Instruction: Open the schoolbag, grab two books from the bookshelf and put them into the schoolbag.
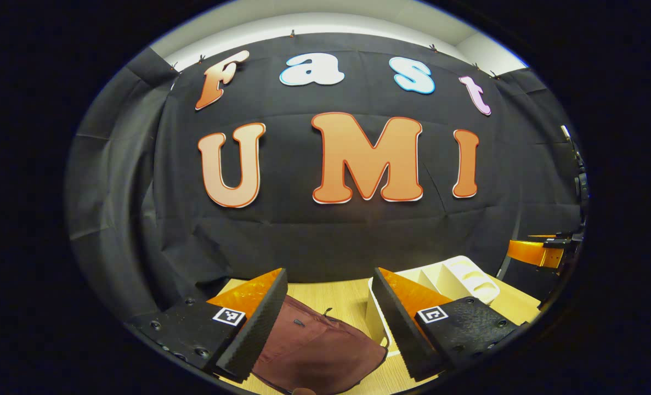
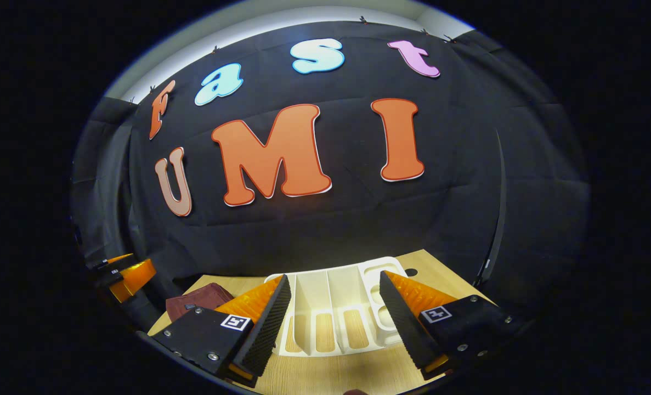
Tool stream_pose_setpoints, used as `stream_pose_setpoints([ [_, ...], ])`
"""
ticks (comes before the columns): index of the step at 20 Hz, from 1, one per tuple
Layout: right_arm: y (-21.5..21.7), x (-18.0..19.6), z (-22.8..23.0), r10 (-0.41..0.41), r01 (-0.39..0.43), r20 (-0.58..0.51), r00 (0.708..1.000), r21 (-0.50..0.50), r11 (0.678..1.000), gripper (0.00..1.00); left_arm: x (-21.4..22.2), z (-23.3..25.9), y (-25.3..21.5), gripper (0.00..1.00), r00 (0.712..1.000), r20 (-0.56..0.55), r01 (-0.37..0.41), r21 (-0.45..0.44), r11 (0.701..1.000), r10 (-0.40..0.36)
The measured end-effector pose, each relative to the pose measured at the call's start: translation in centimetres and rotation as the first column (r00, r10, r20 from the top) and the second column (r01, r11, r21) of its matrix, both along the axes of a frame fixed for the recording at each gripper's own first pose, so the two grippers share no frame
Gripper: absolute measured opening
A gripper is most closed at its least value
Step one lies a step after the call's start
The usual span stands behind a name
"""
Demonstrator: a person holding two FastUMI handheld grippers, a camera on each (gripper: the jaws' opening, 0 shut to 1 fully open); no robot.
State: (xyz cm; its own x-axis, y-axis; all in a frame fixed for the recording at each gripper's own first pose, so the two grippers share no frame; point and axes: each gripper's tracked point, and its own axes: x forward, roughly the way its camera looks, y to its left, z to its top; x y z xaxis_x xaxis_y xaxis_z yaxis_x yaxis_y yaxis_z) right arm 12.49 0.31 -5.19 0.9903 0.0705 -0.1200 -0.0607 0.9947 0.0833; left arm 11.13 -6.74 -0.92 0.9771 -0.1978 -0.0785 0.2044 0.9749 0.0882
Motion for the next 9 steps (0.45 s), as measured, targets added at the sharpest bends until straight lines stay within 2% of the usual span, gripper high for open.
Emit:
stream_pose_setpoints([
  [3, 0.2, -1.1, 2.5, 0.003, -0.004, 0.039, 0.999, 0.023, 1.0, 0.97, 0.3, 1.1, -0.5, 1.0, 0.999, 0.043, 0.007, -0.024, 1.0, -0.006],
  [4, 0.4, -1.1, 3.1, 0.005, -0.007, 0.042, 0.999, 0.031, 0.999, 0.97, 0.4, 1.1, -0.4, 0.96, 0.999, 0.047, 0.0, -0.028, 1.0, 0.001],
  [7, 0.8, -0.8, 2.7, 0.011, -0.012, 0.033, 0.999, 0.027, 1.0, 0.97, 0.3, 1.1, -0.8, 0.96, 0.999, 0.055, 0.003, -0.054, 0.999, 0.0],
  [8, 0.7, -0.6, 2.6, 0.001, -0.002, 0.032, 0.999, 0.021, 1.0, 0.97, 0.4, 1.1, -0.9, 1.0, 0.999, 0.054, 0.007, -0.063, 0.998, -0.003],
  [9, 0.8, -0.8, 2.7, -0.003, 0.002, 0.038, 0.999, 0.02, 1.0, 0.97, 0.4, 1.1, -1.0, 0.96, 0.999, 0.053, 0.012, -0.066, 0.998, -0.009],
])
